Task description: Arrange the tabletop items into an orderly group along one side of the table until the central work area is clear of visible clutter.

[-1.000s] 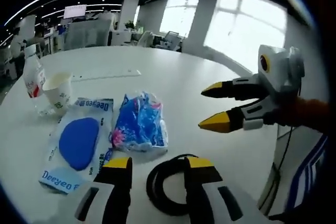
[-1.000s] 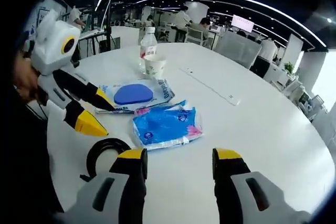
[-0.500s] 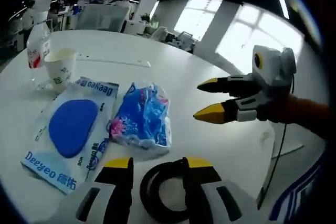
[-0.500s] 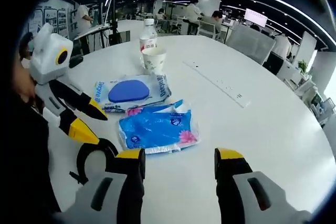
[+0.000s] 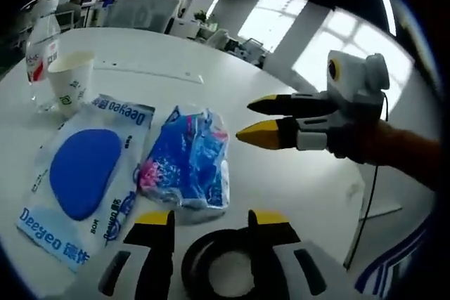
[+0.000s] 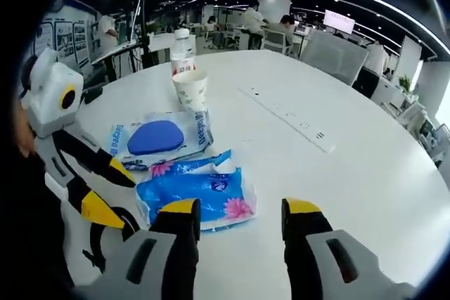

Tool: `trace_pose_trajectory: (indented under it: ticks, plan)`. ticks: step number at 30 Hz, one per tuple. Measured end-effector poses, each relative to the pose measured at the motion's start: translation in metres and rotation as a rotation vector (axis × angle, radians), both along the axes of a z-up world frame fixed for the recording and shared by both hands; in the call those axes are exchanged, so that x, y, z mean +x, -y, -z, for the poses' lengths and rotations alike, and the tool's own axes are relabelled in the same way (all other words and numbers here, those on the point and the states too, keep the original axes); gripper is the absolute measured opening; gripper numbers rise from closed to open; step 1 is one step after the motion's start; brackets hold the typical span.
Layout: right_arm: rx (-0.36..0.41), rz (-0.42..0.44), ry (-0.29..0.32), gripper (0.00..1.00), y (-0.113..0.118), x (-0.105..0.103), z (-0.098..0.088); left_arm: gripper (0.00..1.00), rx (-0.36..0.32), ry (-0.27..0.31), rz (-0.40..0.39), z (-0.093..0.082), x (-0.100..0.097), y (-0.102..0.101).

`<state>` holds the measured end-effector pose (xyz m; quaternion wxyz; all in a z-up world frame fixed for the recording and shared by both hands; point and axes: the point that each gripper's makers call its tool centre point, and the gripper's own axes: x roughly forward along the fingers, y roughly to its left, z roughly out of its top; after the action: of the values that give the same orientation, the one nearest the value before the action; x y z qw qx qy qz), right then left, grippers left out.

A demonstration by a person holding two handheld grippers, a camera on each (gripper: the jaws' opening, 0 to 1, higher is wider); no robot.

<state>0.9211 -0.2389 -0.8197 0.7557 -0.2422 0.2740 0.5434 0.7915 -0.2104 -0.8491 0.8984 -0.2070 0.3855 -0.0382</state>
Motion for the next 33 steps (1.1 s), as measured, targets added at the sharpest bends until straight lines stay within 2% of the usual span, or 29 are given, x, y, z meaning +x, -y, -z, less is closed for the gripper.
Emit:
trace_pose_trajectory:
  ticks: [5, 11, 15, 19, 23, 27, 29, 33]
  plan:
    - [0.007, 0.008, -0.017, 0.39, -0.003, 0.005, 0.007, 0.36, -0.004, -0.023, -0.020, 0.004, 0.002, -0.005]
    - [0.021, 0.035, -0.030, 0.29, -0.010, 0.014, 0.016, 0.33, -0.015, -0.060, -0.029, 0.012, 0.003, -0.007]
    - [0.036, 0.043, -0.050, 0.25, -0.016, 0.019, 0.025, 0.31, -0.051, -0.092, -0.071, 0.015, 0.003, -0.010]
    - [0.017, 0.055, -0.064, 0.18, -0.015, 0.020, 0.037, 0.30, -0.081, -0.118, -0.094, 0.021, 0.003, -0.009]
    - [0.001, 0.047, -0.065, 0.11, -0.011, 0.017, 0.038, 0.28, -0.081, -0.116, -0.095, 0.021, 0.006, -0.009]
    - [-0.005, 0.045, -0.056, 0.07, -0.009, 0.016, 0.038, 0.25, -0.123, -0.136, -0.124, 0.022, 0.008, -0.008]
    - [-0.006, 0.055, -0.052, 0.02, -0.007, 0.017, 0.036, 0.21, -0.174, -0.149, -0.130, 0.021, 0.007, -0.003]
    - [0.000, 0.058, -0.053, 0.00, -0.007, 0.018, 0.037, 0.16, -0.179, -0.150, -0.125, 0.021, 0.008, -0.002]
